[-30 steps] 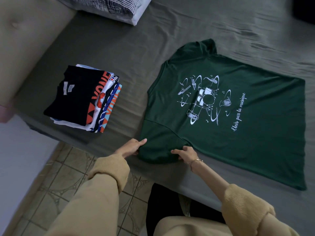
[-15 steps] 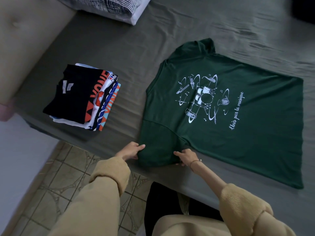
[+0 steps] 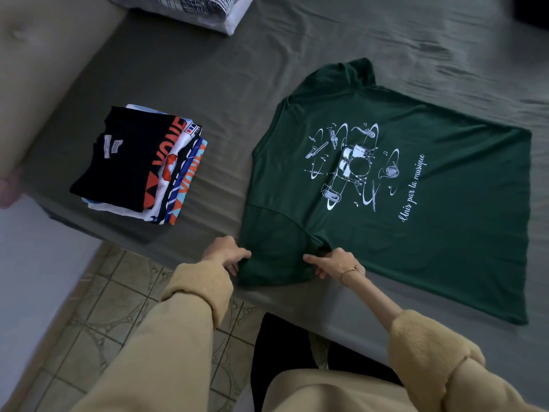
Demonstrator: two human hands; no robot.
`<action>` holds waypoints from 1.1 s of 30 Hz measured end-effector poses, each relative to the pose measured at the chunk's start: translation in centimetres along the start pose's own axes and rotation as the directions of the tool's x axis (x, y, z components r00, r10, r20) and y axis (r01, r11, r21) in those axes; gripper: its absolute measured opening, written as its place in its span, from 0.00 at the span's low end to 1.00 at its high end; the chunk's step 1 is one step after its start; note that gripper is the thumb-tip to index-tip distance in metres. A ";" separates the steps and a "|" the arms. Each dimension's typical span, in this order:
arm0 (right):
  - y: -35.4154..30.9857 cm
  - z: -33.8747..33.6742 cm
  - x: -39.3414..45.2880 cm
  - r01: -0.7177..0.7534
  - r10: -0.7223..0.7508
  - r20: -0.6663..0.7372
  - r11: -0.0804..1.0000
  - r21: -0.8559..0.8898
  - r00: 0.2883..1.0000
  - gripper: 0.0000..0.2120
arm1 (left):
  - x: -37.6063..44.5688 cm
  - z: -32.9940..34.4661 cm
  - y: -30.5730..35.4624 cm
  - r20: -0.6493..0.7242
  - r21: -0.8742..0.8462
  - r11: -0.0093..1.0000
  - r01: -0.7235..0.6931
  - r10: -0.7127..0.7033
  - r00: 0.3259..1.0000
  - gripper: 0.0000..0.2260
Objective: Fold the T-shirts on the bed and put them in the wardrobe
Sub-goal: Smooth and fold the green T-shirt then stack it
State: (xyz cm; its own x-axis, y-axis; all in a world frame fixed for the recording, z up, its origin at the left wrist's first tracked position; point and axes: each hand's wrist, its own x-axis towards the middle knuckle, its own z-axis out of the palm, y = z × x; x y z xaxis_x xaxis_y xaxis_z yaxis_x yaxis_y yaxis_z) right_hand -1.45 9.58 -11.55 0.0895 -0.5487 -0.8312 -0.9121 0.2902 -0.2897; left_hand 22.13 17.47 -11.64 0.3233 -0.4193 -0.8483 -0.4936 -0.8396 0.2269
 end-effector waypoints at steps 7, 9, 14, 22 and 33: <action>1.2 -1.8 -0.1 0.132 -0.298 -0.463 0.925 -0.357 0.835 0.12 | -1.1 -0.4 4.0 -0.455 0.306 0.952 0.019 0.128 0.881 0.20; 1.7 -2.0 0.7 0.134 -0.343 -0.355 0.856 -0.499 0.870 0.18 | -0.7 -0.3 5.4 -0.468 0.284 0.958 -0.041 0.176 0.866 0.17; 2.1 -2.7 1.3 0.197 -0.390 -0.275 0.821 -0.536 0.879 0.13 | 0.5 0.2 8.1 -0.469 0.109 0.983 -0.145 0.180 0.865 0.08; -1.0 -5.1 4.7 0.210 -0.381 -0.447 0.898 -0.386 0.809 0.08 | 4.2 -2.7 10.5 -0.576 0.002 0.995 -0.100 0.082 0.813 0.11; -3.9 -7.3 11.4 0.178 -0.332 -0.563 0.934 -0.311 0.757 0.29 | 11.0 -7.6 13.3 -0.607 0.196 0.958 -0.211 0.287 0.741 0.18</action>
State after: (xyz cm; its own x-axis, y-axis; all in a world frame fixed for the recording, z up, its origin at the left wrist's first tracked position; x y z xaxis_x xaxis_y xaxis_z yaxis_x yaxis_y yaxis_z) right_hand 0.21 -3.50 -16.44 0.1447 -0.9532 -0.2656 -0.9601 -0.0704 -0.2705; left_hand 25.26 -0.94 -14.34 0.5878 -0.7615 -0.2731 -0.6991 -0.6481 0.3021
